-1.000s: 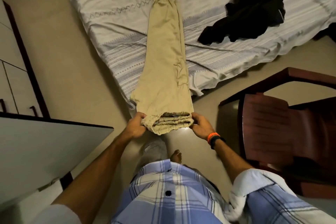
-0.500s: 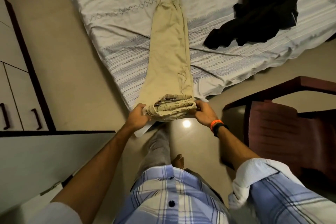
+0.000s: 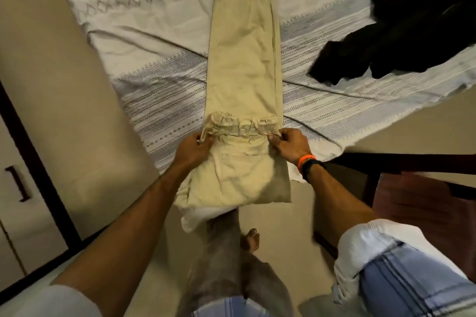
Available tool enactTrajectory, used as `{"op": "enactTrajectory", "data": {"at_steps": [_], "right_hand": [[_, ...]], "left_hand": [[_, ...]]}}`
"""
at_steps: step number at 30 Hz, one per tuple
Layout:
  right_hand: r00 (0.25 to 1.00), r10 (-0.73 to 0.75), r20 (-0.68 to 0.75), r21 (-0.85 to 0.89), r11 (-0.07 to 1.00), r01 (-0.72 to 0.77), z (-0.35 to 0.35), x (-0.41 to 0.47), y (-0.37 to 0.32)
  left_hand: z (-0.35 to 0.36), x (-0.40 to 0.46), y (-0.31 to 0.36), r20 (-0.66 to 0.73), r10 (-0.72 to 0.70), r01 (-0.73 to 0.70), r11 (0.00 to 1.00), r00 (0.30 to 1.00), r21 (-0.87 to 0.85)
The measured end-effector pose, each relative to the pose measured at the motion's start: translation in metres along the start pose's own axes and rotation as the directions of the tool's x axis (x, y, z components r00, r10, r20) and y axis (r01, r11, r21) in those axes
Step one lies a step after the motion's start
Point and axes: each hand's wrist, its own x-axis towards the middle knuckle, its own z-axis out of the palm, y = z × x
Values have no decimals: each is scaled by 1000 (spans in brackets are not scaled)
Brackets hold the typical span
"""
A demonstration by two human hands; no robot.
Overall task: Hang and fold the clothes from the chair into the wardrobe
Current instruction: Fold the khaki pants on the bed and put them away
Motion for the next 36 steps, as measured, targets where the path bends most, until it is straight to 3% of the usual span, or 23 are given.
{"op": "enactTrajectory", "data": {"at_steps": [5, 11, 16, 19, 20, 22, 24, 25, 27, 29, 36], "right_hand": [[998, 49, -50, 56, 997, -46, -8, 59, -24], [991, 2, -133, 63, 998, 7, -25, 120, -67], [984, -4, -180, 57, 998, 14, -22, 136, -83], [971, 15, -237, 52, 999, -2, -12, 123, -81], [953, -27, -301, 28, 999, 37, -7, 116, -80], [873, -240, -424, -144, 970, 197, 8, 99, -76], [795, -471, -382, -341, 872, 353, 21, 95, -74], [793, -533, -294, -418, 818, 395, 27, 98, -73], [834, -544, -91, -528, 736, 423, 36, 113, -67], [876, -480, 43, -589, 697, 410, 41, 128, -59], [891, -442, 106, -635, 660, 403, 39, 126, -56]], "left_hand": [[-11, 60, 25, -28, -30, 31, 1000, 999, 8], [-28, 126, 67, -60, 34, -35, 999, 998, -1], [-26, 155, 78, -82, -22, 19, 999, 996, -43], [-18, 148, 74, -228, -37, 36, 999, 973, -9], [-15, 142, 70, -316, 26, -15, 999, 949, 38], [-6, 128, 61, -409, 321, -257, 945, 854, 205], [6, 126, 53, -290, 614, -495, 777, 734, 389], [11, 130, 51, -165, 678, -550, 694, 716, 465], [21, 145, 46, 71, 623, -537, 604, 779, 589], [28, 159, 41, 174, 512, -484, 567, 841, 667], [25, 156, 45, 183, 473, -450, 548, 862, 705]]}}
